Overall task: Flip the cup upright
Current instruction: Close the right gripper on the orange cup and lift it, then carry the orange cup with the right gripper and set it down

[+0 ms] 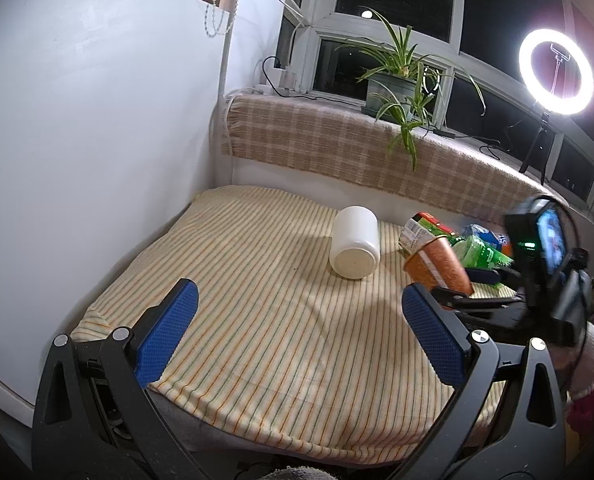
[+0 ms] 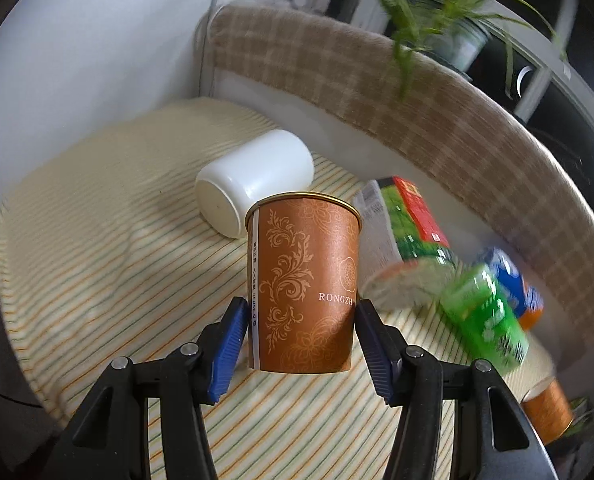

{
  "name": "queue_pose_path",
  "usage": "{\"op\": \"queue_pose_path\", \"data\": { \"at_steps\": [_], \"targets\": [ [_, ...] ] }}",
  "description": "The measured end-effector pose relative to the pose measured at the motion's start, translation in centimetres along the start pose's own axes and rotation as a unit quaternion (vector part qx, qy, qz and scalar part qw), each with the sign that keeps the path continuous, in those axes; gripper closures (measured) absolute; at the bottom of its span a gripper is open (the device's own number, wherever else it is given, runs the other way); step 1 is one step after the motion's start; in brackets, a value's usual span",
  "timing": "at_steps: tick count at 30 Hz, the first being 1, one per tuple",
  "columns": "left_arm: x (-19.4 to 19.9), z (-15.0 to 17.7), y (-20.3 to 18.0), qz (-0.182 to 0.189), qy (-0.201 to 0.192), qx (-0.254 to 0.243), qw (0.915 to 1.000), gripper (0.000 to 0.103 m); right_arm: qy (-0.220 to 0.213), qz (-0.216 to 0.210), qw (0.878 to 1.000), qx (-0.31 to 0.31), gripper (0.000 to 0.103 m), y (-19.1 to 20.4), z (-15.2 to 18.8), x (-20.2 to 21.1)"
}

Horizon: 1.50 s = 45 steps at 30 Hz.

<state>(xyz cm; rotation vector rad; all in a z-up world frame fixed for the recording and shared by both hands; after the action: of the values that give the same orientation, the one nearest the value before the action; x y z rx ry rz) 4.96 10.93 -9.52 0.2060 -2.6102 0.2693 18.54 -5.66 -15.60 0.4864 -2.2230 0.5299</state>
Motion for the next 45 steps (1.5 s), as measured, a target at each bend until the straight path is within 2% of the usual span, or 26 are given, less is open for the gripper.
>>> {"op": "queue_pose_path", "data": {
  "at_steps": [3,7,9,15,17,21,30,37,42,45],
  "targets": [
    [-0.2,0.2,-0.8,0.006,0.003,-0.005,1.0,0.0,-0.015,-0.01,0.999,-0.041,0.046,-1.0,1.4,1.9],
    [-0.7,0.5,-2.3,0.019,0.01,-0.014,0.9997,0.0,-0.028,-0.031,0.99,-0.134,0.046,-3.6,3.9,4.0],
    [-0.9,0.6,-3.2,0.026,0.013,-0.02,0.9994,0.0,-0.032,-0.036,0.982,-0.183,0.046,-5.2,5.2,4.7],
    [-1.5,1.5,-5.9,0.053,0.028,-0.033,0.9977,0.0,-0.027,-0.045,0.946,-0.321,0.046,-9.6,8.9,5.0],
    [-1.6,1.7,-6.7,0.06,0.032,-0.036,0.997,0.0,-0.022,-0.051,0.936,-0.347,0.046,-10.3,9.9,4.6],
    [-1.9,1.8,-7.8,0.066,0.038,-0.044,0.9961,0.0,-0.012,-0.064,0.926,-0.372,0.046,-10.8,10.6,3.4],
    [-2.7,2.4,-9.6,0.085,0.056,-0.053,0.9934,0.0,-0.003,-0.077,0.92,-0.384,0.045,-11.2,11.4,2.0],
    [-3.6,2.3,-11.7,0.102,0.065,-0.063,0.9906,0.0,-0.007,-0.079,0.928,-0.365,0.043,-11.5,11.6,2.6],
    [-3.9,2.2,-13.5,0.117,0.068,-0.074,0.988,0.0,-0.024,-0.072,0.933,-0.351,0.032,-11.9,11.6,4.2],
    [-4.2,2.3,-14.8,0.127,0.075,-0.08,0.9858,0.0,-0.035,-0.073,0.934,-0.347,0.032,-12.1,11.8,5.4]
  ]
}}
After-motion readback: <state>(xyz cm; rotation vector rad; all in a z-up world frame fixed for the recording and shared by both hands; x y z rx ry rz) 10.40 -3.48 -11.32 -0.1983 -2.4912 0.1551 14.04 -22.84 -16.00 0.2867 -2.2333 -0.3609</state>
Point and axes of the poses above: each gripper's, at about its wrist camera, not at the fingertips, and x roughly against the way its jaws point, y to its left, z to its underside, the point moved 8 cm from there along -x, roughly the way its jaws point, and after that the axes turned 1 degree about -x, right-handed, at the moved point
